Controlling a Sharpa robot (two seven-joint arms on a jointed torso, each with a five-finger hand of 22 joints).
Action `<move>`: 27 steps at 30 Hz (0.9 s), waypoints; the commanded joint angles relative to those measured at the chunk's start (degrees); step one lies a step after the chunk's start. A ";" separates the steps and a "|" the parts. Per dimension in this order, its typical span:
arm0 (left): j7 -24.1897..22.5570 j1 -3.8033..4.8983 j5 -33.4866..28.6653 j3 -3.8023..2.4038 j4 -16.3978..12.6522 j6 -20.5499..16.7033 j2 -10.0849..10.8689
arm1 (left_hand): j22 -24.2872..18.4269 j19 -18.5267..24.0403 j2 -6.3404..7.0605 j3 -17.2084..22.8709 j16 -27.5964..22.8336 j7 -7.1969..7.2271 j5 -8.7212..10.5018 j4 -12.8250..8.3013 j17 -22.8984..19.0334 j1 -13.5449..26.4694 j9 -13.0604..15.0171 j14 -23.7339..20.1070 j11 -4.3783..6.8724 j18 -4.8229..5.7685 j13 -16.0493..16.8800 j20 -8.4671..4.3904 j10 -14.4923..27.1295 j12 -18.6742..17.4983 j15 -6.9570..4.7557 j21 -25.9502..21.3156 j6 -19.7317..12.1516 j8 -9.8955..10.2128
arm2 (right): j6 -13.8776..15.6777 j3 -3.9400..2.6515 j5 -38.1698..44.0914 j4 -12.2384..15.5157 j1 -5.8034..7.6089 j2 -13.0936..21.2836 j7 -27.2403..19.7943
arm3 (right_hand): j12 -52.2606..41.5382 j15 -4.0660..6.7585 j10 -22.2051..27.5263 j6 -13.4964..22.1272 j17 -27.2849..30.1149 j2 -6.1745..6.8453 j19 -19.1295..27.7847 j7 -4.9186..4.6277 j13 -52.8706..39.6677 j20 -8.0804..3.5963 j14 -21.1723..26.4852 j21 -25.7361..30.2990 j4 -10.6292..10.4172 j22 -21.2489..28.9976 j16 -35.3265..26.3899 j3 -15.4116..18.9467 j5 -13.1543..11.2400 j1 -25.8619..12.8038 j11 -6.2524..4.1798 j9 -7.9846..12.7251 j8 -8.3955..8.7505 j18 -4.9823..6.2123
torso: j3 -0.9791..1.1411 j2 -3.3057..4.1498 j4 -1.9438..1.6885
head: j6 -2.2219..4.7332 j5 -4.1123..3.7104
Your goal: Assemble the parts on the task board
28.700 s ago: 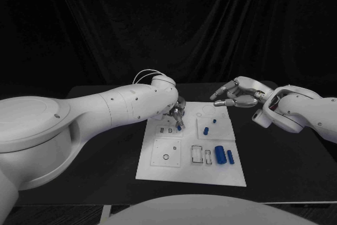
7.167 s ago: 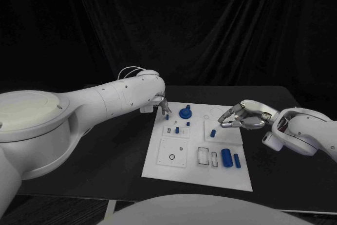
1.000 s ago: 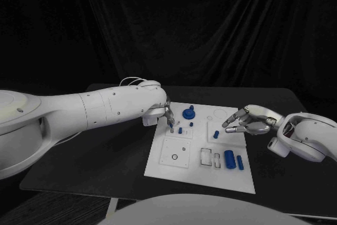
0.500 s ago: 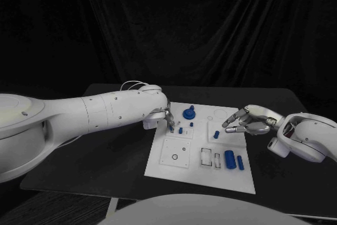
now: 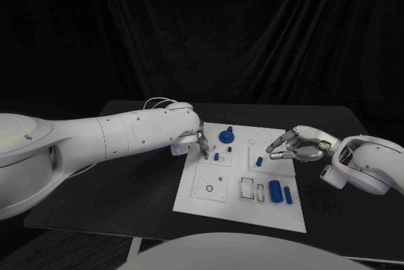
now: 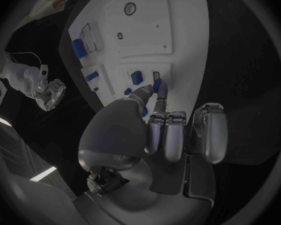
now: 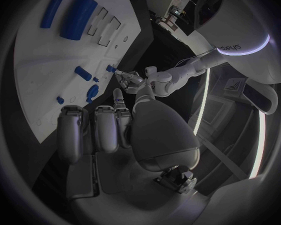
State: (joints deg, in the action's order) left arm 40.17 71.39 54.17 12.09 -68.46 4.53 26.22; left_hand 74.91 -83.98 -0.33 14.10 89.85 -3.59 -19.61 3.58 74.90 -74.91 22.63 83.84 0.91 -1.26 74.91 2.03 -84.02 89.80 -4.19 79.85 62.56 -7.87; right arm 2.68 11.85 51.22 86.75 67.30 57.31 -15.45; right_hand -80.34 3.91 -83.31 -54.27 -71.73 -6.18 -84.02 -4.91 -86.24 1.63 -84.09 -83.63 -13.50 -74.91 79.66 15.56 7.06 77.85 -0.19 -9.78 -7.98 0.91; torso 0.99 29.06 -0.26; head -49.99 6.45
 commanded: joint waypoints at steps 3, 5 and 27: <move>1.83 -0.30 -0.12 0.06 -0.53 -0.42 0.34 | 11.54 -2.82 -0.10 0.27 0.15 0.16 -0.16 0.15 15.10 0.46 0.07 6.16 0.35 -0.94 15.09 -0.20 -5.98 0.20 -0.36 -0.31 -0.06 -0.31 | 0.54 -0.03 -0.07 -0.01 -0.16 -0.03 0.56 | 0.30 0.39 -2.40 -0.04 0.05 -1.35 -2.95 -0.17 9.77 0.44 -2.64 0.25 0.16 -12.82 -0.34 0.03 -0.24 1.28 -0.37 0.07 0.16 0.80 | 0.01 0.00 0.01 | -0.01 0.12; 1.83 -0.31 -0.33 0.06 -0.75 -0.27 0.49 | 11.54 -2.82 -0.10 0.27 0.15 0.16 -0.16 0.15 15.10 0.46 0.07 6.16 0.35 -0.94 15.09 -0.20 -5.98 0.20 -0.36 -0.31 -0.06 -0.31 | 0.49 -0.03 -0.07 -0.09 -0.16 -0.10 0.53 | 0.28 0.38 -2.41 -0.06 0.02 -1.39 -2.96 -0.17 9.75 0.44 -2.64 0.22 0.20 -12.83 -0.32 0.04 -0.23 1.33 -0.36 0.07 0.15 0.79 | 0.02 -0.01 0.01 | -0.01 0.08; 1.78 -0.33 -1.30 0.06 -2.22 0.72 1.37 | 11.37 -2.69 -0.01 0.33 0.15 0.18 -0.16 0.23 15.10 0.72 0.09 6.16 0.37 -1.03 15.09 -0.24 -5.98 0.20 -0.39 -0.81 -0.07 -0.34 | 0.22 -0.03 -0.07 -0.49 -0.26 -0.39 0.54 | 0.28 0.38 -2.41 -0.06 0.05 -1.41 -2.94 -0.17 9.75 0.44 -2.63 0.28 0.23 -12.81 -0.34 0.03 -0.21 1.37 -0.35 0.08 0.15 0.81 | 0.03 -0.01 0.00 | -0.01 -0.16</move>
State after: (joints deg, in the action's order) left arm 40.20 71.35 53.63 12.10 -70.44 4.45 27.64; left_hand 74.91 -83.98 -0.25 14.25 89.85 -3.73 -19.59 3.73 74.90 -74.83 22.68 83.84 0.91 -1.26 74.91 2.04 -84.02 89.80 -4.19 79.39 62.42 -8.09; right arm 2.69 11.85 51.22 86.24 67.21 56.89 -15.45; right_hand -80.34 3.97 -83.31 -54.26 -71.74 -6.18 -84.02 -4.91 -86.57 1.64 -83.96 -83.63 -13.50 -74.91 79.66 15.56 7.06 77.85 -0.19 -9.78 -7.98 0.91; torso 1.01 29.06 -0.25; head -49.99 6.28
